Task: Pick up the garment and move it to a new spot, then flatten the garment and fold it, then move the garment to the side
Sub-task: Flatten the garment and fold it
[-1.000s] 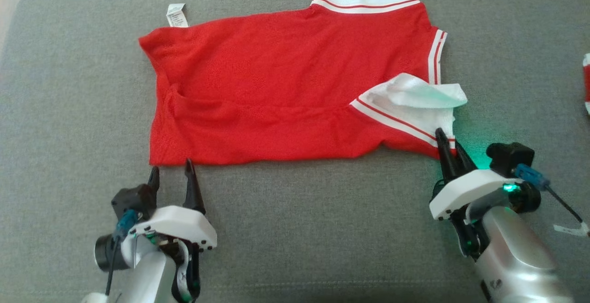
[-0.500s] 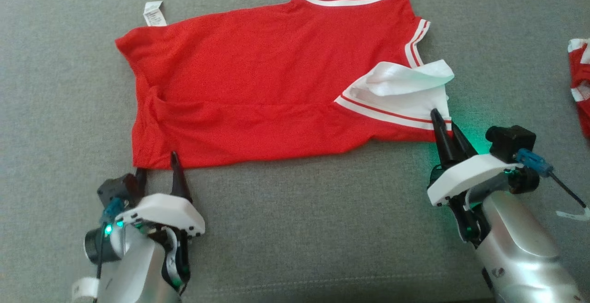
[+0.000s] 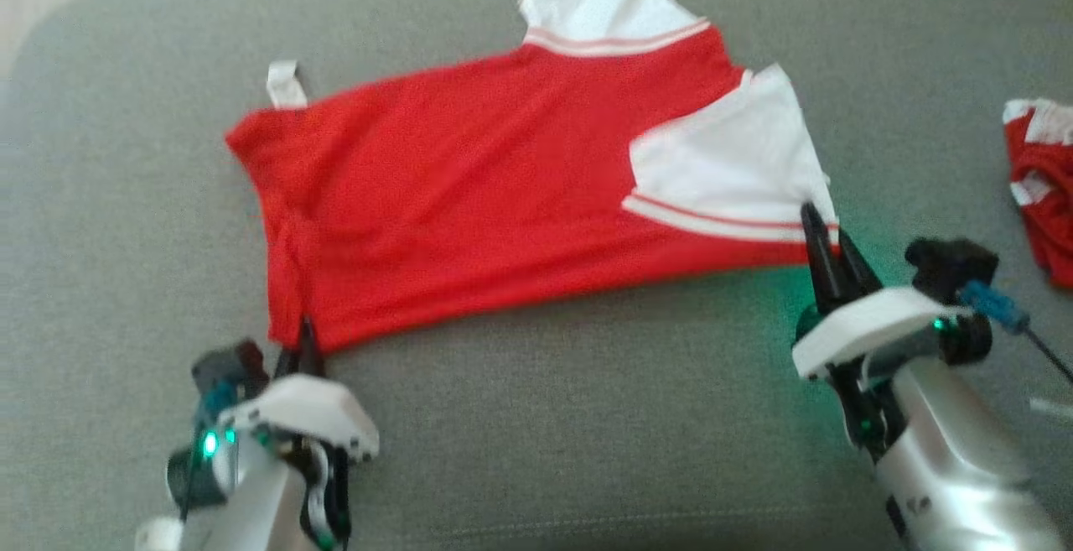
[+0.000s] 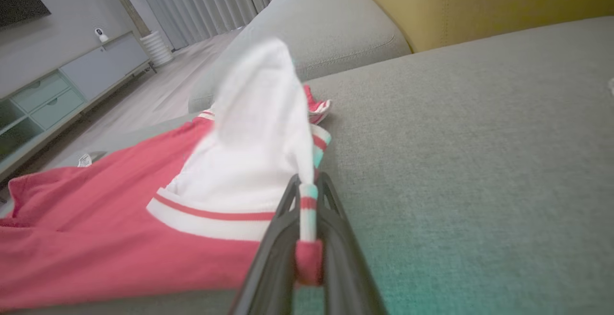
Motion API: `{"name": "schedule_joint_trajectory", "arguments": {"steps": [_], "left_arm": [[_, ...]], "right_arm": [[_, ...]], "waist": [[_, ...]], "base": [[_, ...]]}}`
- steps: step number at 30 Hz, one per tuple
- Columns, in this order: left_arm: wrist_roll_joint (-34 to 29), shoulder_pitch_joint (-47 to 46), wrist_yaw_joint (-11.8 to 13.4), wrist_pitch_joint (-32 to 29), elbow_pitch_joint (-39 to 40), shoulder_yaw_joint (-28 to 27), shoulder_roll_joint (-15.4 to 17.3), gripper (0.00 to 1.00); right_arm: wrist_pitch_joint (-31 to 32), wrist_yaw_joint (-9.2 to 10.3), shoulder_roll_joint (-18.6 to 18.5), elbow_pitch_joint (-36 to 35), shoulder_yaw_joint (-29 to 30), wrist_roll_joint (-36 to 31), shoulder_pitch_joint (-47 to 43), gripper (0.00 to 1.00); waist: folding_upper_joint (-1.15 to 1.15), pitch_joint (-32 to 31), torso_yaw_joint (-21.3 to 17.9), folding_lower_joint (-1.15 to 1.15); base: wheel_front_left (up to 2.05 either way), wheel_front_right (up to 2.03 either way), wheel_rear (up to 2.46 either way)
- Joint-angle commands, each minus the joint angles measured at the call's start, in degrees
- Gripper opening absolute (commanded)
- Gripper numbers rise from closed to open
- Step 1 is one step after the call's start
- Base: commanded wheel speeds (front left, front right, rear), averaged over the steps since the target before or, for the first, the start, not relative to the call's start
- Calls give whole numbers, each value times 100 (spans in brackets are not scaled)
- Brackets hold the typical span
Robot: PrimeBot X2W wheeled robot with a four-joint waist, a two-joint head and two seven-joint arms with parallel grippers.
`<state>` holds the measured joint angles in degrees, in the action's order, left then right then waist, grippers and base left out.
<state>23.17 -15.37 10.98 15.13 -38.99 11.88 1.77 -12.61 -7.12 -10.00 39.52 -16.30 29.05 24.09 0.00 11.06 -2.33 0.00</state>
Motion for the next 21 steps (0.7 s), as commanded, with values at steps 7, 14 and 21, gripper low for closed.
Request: {"name": "schedule_joint_trajectory", "arguments": {"steps": [7, 14, 21], "left_arm": [[-131, 604, -42, -14, 170, -382, 110, 0], [-226, 656, -95, -14, 448, -406, 110, 100], [-543, -215, -204, -247, 806, -289, 351, 100]], "right_arm": [[37, -36, -16, -311, 31, 175, -732, 0], [251, -36, 17, -671, 243, 131, -1095, 100], [434, -36, -8, -1153, 243, -165, -545, 100]], "waist": [[0, -609, 5, 0], [0, -555, 19, 0], [0, -293, 105, 0]], "base": [[0, 0, 0], [0, 0, 0], [0, 0, 0]]}}
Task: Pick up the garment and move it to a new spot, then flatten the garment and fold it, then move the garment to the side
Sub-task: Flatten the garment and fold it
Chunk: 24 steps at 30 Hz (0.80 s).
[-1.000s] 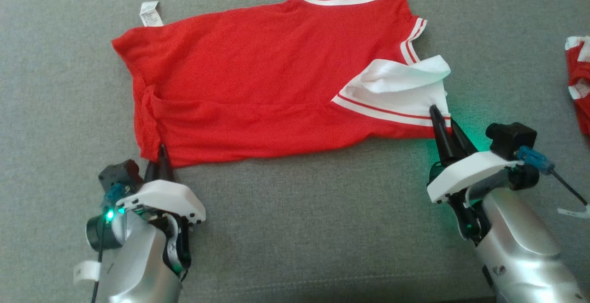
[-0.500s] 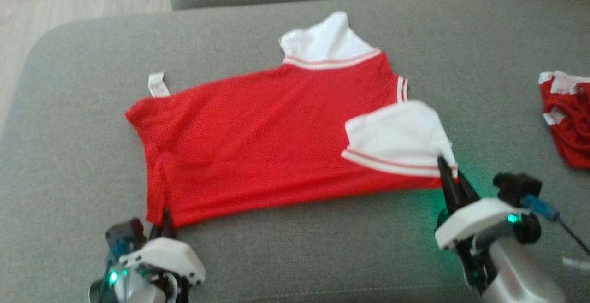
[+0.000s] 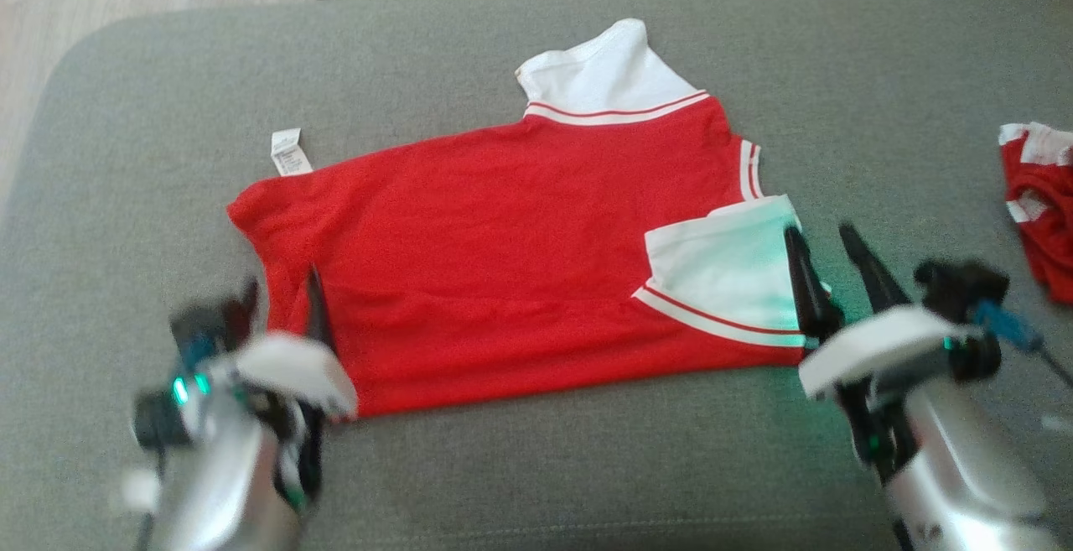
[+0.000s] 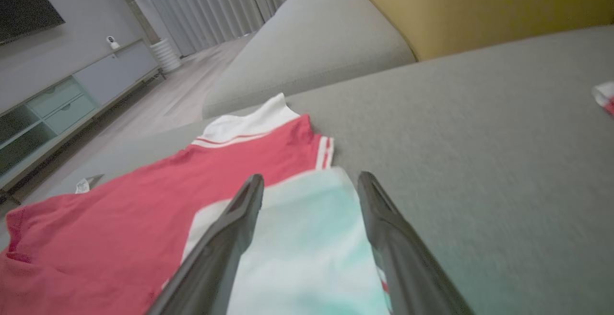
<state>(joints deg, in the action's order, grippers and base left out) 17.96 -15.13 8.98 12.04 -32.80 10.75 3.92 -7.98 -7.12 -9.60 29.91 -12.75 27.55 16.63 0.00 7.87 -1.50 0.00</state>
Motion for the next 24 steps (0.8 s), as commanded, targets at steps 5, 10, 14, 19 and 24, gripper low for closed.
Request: {"name": "schedule_joint_trajectory", "arguments": {"steps": [5, 10, 14, 19, 24], "left_arm": [[-107, -1242, -183, -793, 200, -89, 537, 100], [-98, -1979, -388, -1536, -77, -47, 865, 100], [-64, -2381, -507, -1981, -485, -35, 1063, 100], [-85, -2658, -445, -2250, -935, -46, 1242, 100], [8, -2809, -501, -2364, -1222, -43, 1219, 28]], "right_arm": [[242, -36, -25, -313, -192, -149, 840, 100], [354, -36, 59, -363, -314, -211, 1316, 100], [372, -36, 77, -403, -407, -214, 1515, 100], [349, -36, 45, -393, -488, -180, 1675, 100], [485, -36, -91, -355, -607, -181, 1928, 100]], "waist": [[0, 304, 24, 0], [0, 633, -58, 0], [0, 882, -128, 0], [0, 1105, -187, 0], [0, 1290, -140, 0]], "base": [[0, 0, 0], [0, 0, 0], [0, 0, 0], [0, 0, 0], [0, 0, 0]]}}
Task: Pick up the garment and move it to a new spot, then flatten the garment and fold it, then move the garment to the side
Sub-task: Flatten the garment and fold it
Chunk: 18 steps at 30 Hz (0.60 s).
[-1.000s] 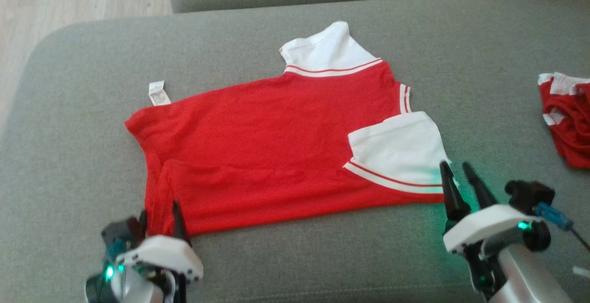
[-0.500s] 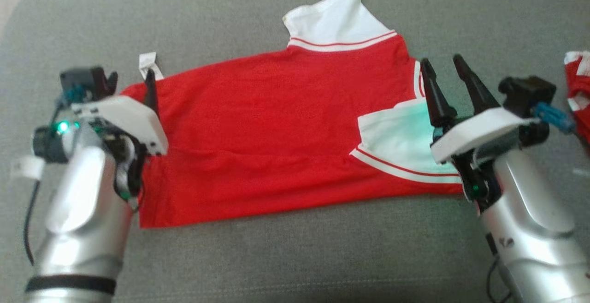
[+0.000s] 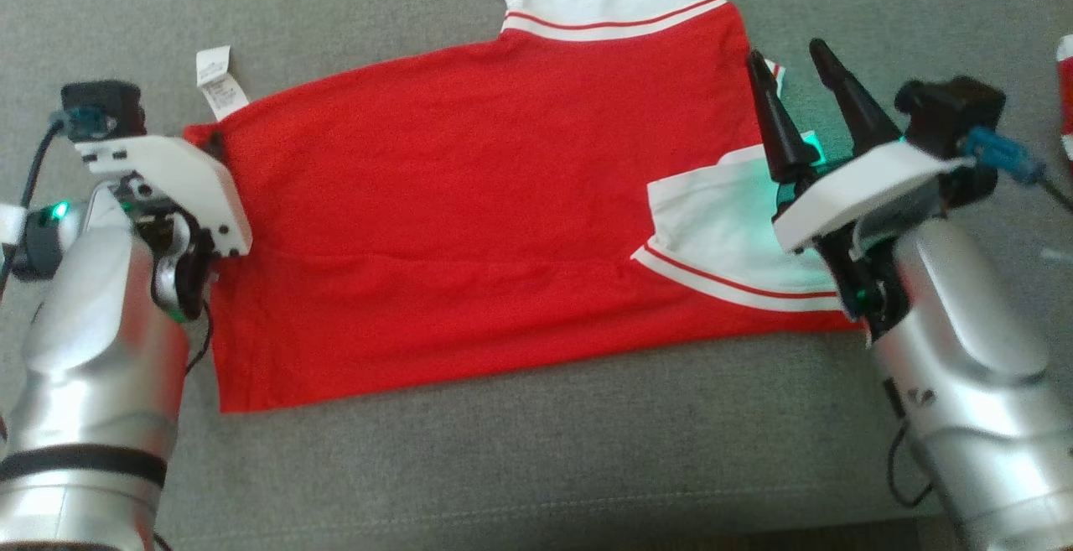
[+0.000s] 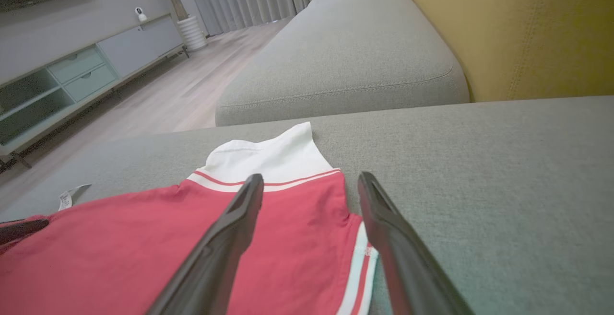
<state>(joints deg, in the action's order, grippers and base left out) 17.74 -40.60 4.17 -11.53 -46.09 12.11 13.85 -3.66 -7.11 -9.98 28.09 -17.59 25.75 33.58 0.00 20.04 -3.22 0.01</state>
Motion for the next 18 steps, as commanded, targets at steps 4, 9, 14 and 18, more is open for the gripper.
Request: {"name": "schedule_joint_trajectory", "arguments": {"steps": [4, 9, 14, 18], "left_arm": [[88, -370, -184, -51, -2, -80, 102, 0], [93, -519, -251, 167, 59, -1, -35, 0], [-15, -783, -301, 489, 155, 211, -276, 0], [-34, -922, -343, 679, 110, 354, -531, 0]], "right_arm": [[396, -37, -246, -59, -177, 11, 605, 100], [756, -37, -393, 193, -108, 98, 1145, 100], [1326, -37, -627, 741, -256, -67, 1992, 100], [1496, -37, -636, 1264, -155, -68, 2496, 100]], "waist": [[0, 239, 150, -1], [0, 414, 351, -1], [0, 674, 707, -1], [0, 805, 1028, -1]], "base": [[0, 0, 0], [0, 0, 0], [0, 0, 0], [0, 0, 0]]}}
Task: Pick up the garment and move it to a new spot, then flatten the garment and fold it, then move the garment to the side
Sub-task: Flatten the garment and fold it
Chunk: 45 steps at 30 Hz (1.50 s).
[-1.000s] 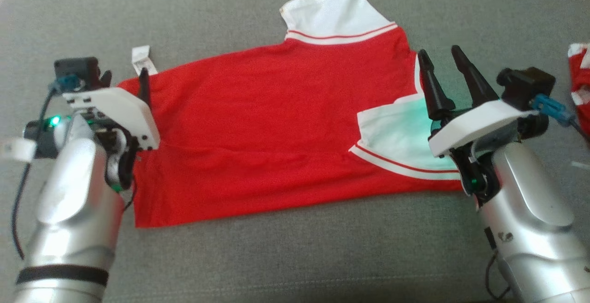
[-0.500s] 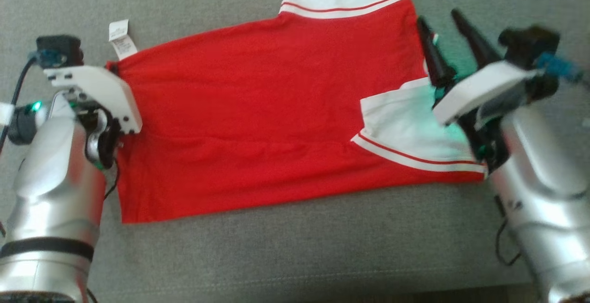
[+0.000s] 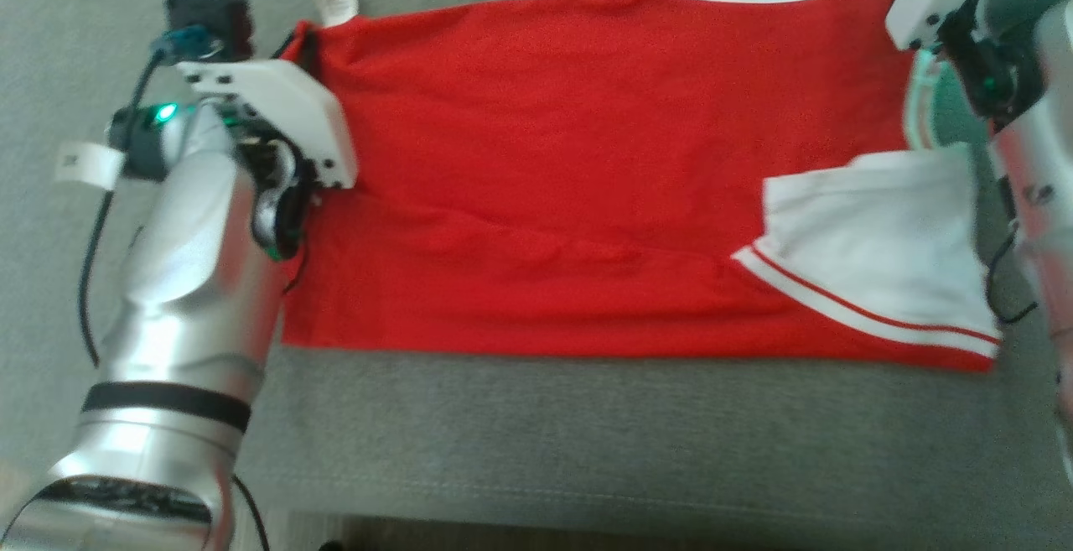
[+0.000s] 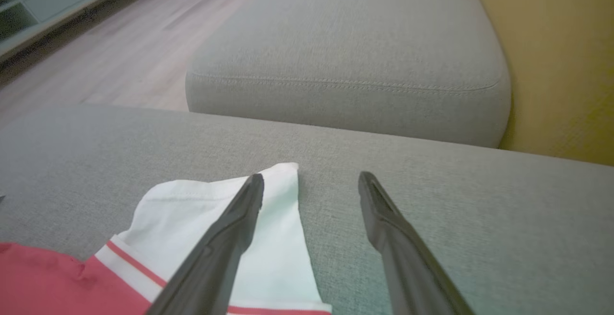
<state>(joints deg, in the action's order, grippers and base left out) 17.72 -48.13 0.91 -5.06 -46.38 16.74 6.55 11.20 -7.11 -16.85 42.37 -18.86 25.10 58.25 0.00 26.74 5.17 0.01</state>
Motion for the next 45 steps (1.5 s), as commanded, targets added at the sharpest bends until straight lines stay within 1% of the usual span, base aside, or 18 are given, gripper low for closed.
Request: {"name": "schedule_joint_trajectory", "arguments": {"steps": [1, 2, 7, 11, 15, 16, 17, 18, 20, 24, 28, 30, 31, 36, 38, 40, 45], "left_arm": [[-43, -201, -31, 78, 112, -69, 148, 0], [-40, -265, -71, 168, 62, 0, 43, 0], [-2, -502, -137, 401, -33, 172, -193, 0], [121, -687, -163, 539, -122, 293, -310, 0], [232, -791, -140, 622, -282, 426, -350, 0], [269, -814, -135, 649, -318, 440, -354, 0], [298, -843, -122, 687, -352, 450, -356, 0], [318, -869, -112, 722, -392, 465, -358, 0], [356, -931, -96, 769, -476, 477, -360, 0], [354, -1079, -8, 904, -647, 479, -351, 0], [253, -1291, 153, 1321, -675, 466, -245, 0], [181, -1380, 178, 1379, -771, 518, -184, 0], [181, -1380, 178, 1379, -771, 518, -184, 0], [165, -1553, 257, 1671, -925, 485, -94, 0], [137, -1564, 281, 1789, -960, 485, -32, 0], [96, -1522, 317, 1888, -982, 483, 61, 0], [109, -1023, 314, 1984, -1104, 443, 231, 0]], "right_arm": [[55, -37, 29, -39, -45, -44, 136, 100], [112, -37, 13, 204, -19, -45, 329, 100], [236, -37, -104, 752, -1, -116, 774, 100], [334, -37, -176, 1189, 51, -265, 1111, 100], [455, -37, -112, 1546, -42, -384, 1281, 100], [484, -37, -85, 1610, -57, -373, 1314, 72], [497, -37, -62, 1652, -91, -367, 1341, 27], [519, -37, -52, 1686, -143, -365, 1360, 0], [510, -37, -83, 1719, -227, -367, 1427, 0], [205, -37, -149, 1758, -248, -341, 1539, 0], [-454, -37, -169, 1844, -92, -424, 1710, 0], [-743, -37, -140, 1926, -55, -535, 1798, 0], [-743, -37, -140, 1926, -55, -535, 1798, 0], [-1232, -37, -62, 2128, 18, -619, 1949, 0], [-1408, -37, 14, 2153, 17, -553, 1943, 0], [-1541, -37, 140, 2178, 86, -334, 1864, 0], [-1750, -37, 430, 1987, -105, 232, 1330, 0]], "waist": [[0, 170, 262, -1], [0, 233, 400, -1], [0, 431, 737, -1], [0, 594, 926, -1], [0, 648, 986, -1], [0, 659, 989, -1], [0, 663, 989, -1], [0, 662, 984, -1], [0, 673, 960, -1], [0, 653, 890, -1], [0, 630, 738, -1], [0, 593, 640, -1], [0, 593, 640, -1], [0, 463, 359, -1], [0, 406, 220, -1], [0, 317, 73, -1], [0, -96, -326, -1]], "base": [[0, 0, 0], [0, 0, 0], [0, 0, 0], [0, 0, 0], [0, 0, 0], [0, 0, 0], [0, 0, 0], [0, 0, 0], [0, 0, 0], [0, 0, 0], [0, 0, 0], [0, 0, 0], [0, 0, 0], [0, 0, 0], [0, 0, 0], [0, 0, 0], [0, 0, 0]]}}
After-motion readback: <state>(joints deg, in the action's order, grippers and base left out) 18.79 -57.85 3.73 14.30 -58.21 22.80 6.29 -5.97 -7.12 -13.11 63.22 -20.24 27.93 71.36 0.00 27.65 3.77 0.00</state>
